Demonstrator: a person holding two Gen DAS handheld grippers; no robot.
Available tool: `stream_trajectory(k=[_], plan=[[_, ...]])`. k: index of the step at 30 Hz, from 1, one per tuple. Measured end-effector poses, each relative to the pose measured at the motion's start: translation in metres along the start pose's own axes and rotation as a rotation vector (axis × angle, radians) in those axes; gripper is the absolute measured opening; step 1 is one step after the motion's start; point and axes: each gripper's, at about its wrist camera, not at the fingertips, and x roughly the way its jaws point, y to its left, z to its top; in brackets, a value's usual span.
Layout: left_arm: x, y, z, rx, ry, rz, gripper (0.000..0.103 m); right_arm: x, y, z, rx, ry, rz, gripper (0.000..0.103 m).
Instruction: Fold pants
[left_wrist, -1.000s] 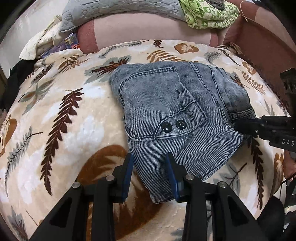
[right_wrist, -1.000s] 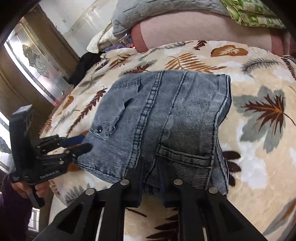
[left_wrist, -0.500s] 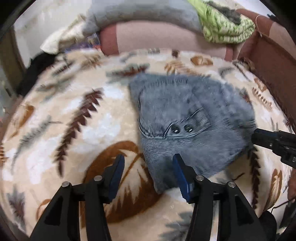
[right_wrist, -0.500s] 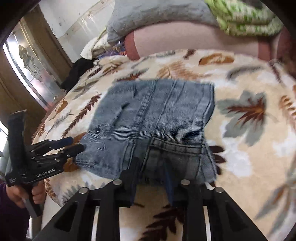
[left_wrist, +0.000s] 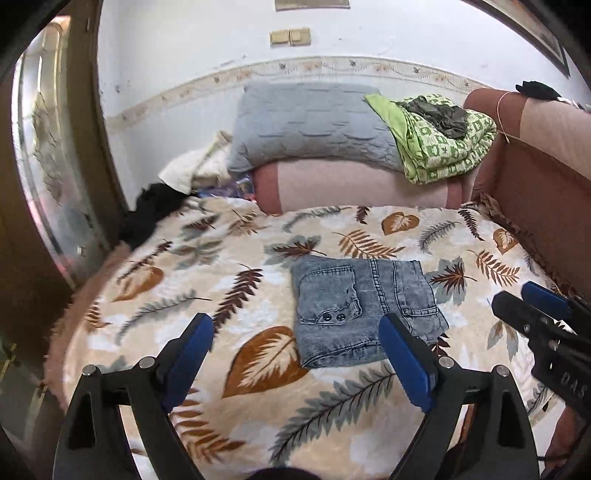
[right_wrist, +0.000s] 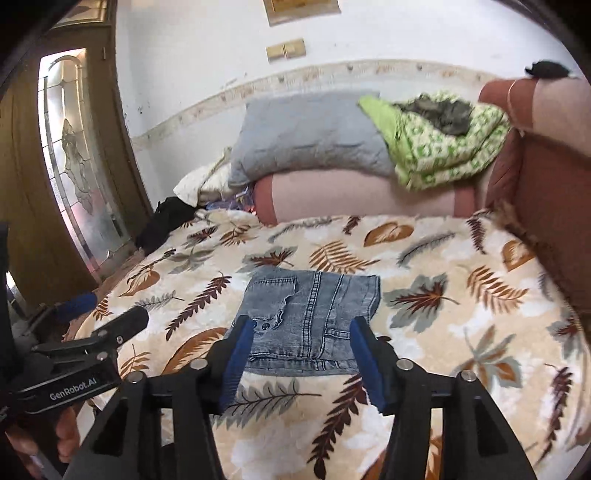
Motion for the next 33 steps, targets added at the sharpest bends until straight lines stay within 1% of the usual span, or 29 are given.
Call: stream_trajectory(k=[3,7,11,20,22,25,30,33], plan=[[-0.026,0.002,0.000,-0.012,-0.032,0.034,0.091,-0.022,0.005,-0.004,0.004,-0.014,-0.018,0.063],[-0.057,0.008,0.000,-0.038,-0.069,0.027,0.091,-0.053,0.010,-0.009,0.002,-0.031,-0.035,0.066],[-0.078,0.011,-0.002,-0.038,-0.095,0.029,0.092,-0.078,0.015,-0.011,0.009,-0.056,-0.029,0.068],[-0.117,0.015,-0.004,-0.025,-0.154,0.030,0.092,-0.124,0.036,-0.009,-0.010,-0.134,-0.053,0.071],[-0.123,0.017,-0.004,-0.028,-0.170,0.039,0.092,-0.130,0.039,-0.008,-0.015,-0.146,-0.059,0.072],[-0.130,0.021,-0.002,-0.039,-0.187,0.054,0.097,-0.132,0.043,-0.006,-0.018,-0.144,-0.062,0.073],[-0.134,0.027,-0.001,-0.053,-0.205,0.084,0.098,-0.128,0.049,-0.006,-0.036,-0.142,-0.063,0.073],[-0.131,0.028,-0.001,-0.051,-0.198,0.096,0.098,-0.124,0.050,-0.005,-0.031,-0.132,-0.051,0.073]])
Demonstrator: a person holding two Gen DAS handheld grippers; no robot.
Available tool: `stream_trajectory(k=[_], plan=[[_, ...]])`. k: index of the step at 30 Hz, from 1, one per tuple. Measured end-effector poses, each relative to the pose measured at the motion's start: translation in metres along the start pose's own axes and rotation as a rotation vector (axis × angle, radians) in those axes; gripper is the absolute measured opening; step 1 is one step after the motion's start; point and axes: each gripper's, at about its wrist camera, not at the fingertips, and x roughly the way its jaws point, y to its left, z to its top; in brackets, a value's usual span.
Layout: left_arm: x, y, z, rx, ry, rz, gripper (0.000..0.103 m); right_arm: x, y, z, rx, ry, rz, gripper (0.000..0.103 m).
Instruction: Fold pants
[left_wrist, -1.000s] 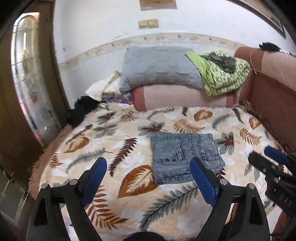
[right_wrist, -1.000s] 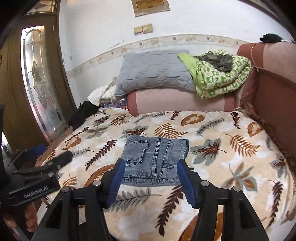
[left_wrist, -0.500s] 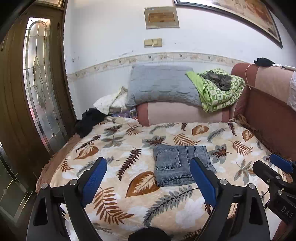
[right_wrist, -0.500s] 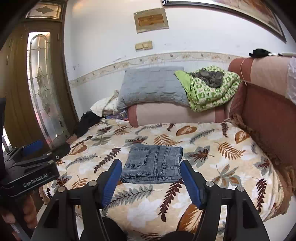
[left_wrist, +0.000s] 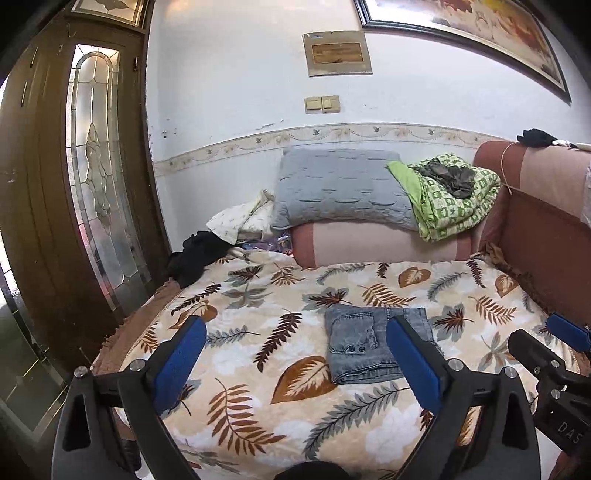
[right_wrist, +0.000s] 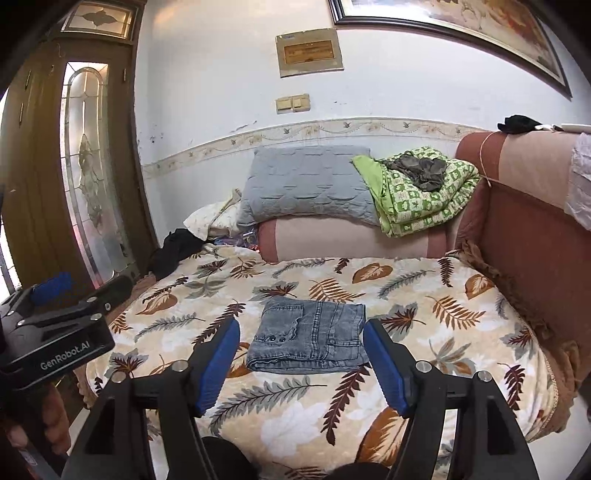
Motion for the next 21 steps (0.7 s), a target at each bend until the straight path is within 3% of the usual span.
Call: stream_trajectory(k=[21], plan=[[0.039,0.002,-0.006,-0.011,0.070,0.014,0.098,0.042,-0.003,-0.003,-0.005,0.043,-0.037,0.073]])
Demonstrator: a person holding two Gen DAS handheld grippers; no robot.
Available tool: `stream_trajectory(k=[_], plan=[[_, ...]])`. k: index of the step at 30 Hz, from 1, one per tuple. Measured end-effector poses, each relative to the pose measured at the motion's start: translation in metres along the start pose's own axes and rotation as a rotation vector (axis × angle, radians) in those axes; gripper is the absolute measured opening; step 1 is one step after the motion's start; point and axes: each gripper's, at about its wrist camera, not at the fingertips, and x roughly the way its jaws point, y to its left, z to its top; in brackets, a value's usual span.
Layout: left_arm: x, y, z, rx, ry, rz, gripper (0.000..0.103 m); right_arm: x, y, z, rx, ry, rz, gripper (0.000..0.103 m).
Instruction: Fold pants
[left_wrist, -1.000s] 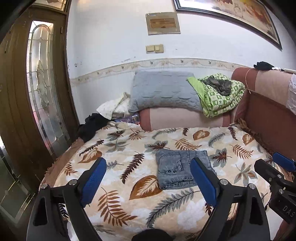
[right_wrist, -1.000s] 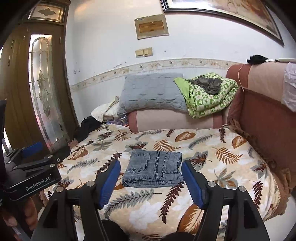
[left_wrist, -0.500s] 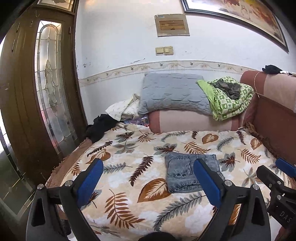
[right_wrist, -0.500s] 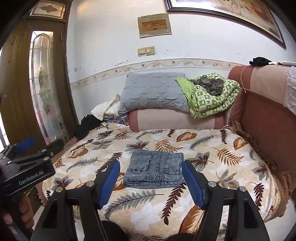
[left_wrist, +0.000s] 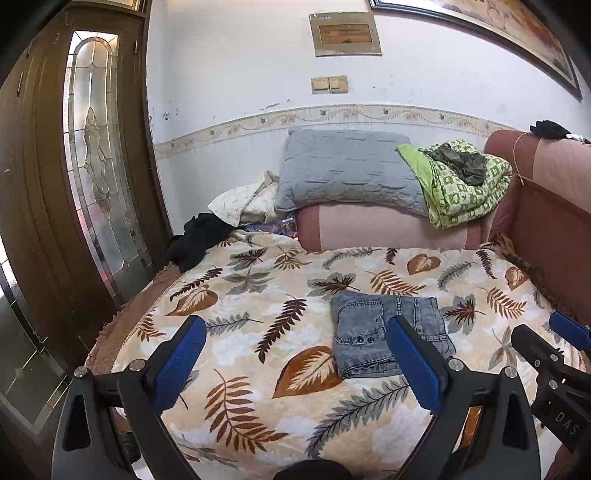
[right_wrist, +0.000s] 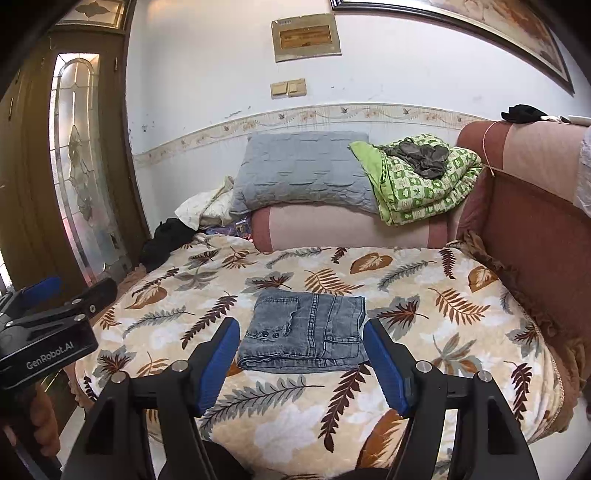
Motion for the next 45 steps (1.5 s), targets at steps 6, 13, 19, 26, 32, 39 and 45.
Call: stream_trajectory(k=[6,13,19,26,32,39,45], plan=[[0.011,0.003,-0.003,-0.010,0.020,-0.007,0.098,0.016,0.004,-0.001,-0.012,0.027,-0.010,0.073],[0.019,0.006,-0.006,-0.014,0.029,-0.013,0.098,0.025,0.009,0.002,-0.021,0.028,-0.009,0.073],[0.023,0.007,-0.006,-0.006,0.026,-0.028,0.098,0.034,0.015,0.004,-0.038,0.032,-0.003,0.073],[0.025,0.006,-0.006,0.003,0.025,-0.053,0.098,0.039,0.016,0.004,-0.051,0.029,-0.019,0.073],[0.025,0.007,-0.006,0.004,0.016,-0.061,0.098,0.045,0.017,0.003,-0.052,0.037,-0.023,0.073],[0.026,0.012,-0.004,-0.008,0.012,-0.066,0.098,0.048,0.021,0.003,-0.066,0.038,-0.019,0.073],[0.025,0.012,-0.003,-0.009,0.011,-0.092,0.098,0.049,0.023,0.003,-0.073,0.035,-0.017,0.073]])
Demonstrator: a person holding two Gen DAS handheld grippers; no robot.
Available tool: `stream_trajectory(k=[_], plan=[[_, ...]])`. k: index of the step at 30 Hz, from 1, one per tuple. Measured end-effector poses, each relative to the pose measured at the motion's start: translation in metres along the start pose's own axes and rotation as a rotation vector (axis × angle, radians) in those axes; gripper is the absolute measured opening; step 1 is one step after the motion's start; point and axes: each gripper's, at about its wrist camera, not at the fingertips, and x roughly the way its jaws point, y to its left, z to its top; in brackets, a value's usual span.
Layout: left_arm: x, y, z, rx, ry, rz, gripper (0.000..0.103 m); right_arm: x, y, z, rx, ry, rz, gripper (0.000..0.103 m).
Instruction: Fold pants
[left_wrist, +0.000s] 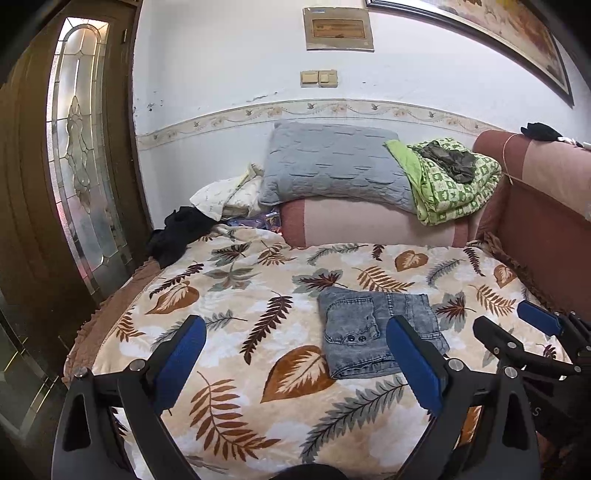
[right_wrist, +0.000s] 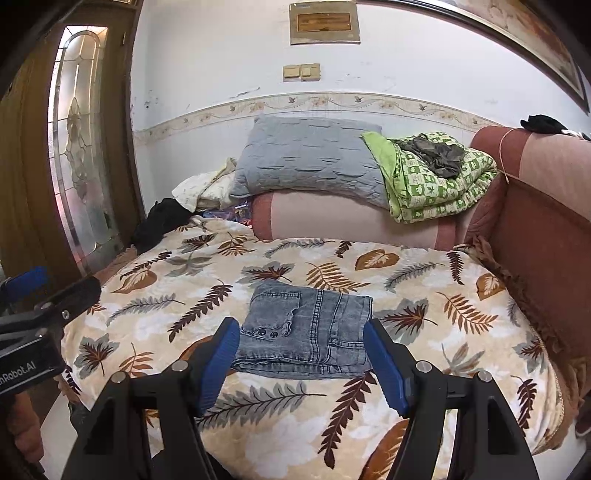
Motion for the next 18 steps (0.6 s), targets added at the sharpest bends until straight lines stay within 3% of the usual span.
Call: stream_trajectory(k=[9,18], plan=[[-0.008,-0.006,0.002,0.010,-0.011,-0.057,0.098,-0.003,-0.001,0.000,0.001,-0.011,-0.005,0.073],[-0.010,-0.009,0.002,0.012,-0.003,-0.068,0.098,-0.014,-0.001,0.001,-0.001,-0.032,-0.023,0.073]])
